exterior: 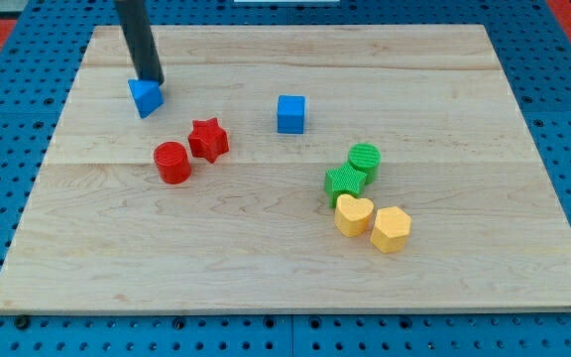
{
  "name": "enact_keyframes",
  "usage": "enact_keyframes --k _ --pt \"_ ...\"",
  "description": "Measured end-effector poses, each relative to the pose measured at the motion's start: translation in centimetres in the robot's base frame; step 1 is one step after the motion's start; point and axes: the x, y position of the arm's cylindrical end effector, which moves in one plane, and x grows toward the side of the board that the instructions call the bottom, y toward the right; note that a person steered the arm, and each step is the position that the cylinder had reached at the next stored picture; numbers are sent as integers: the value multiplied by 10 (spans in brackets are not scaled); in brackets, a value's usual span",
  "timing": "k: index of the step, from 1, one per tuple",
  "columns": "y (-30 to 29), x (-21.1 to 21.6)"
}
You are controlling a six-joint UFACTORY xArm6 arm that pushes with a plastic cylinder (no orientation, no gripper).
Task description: Push the blue triangle to the center left
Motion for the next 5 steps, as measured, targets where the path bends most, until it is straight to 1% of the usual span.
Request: enact_keyframes --k 2,3,4,5 --pt "-3 -16" --pt "8 28" --pt "-13 48" --pt "43 70"
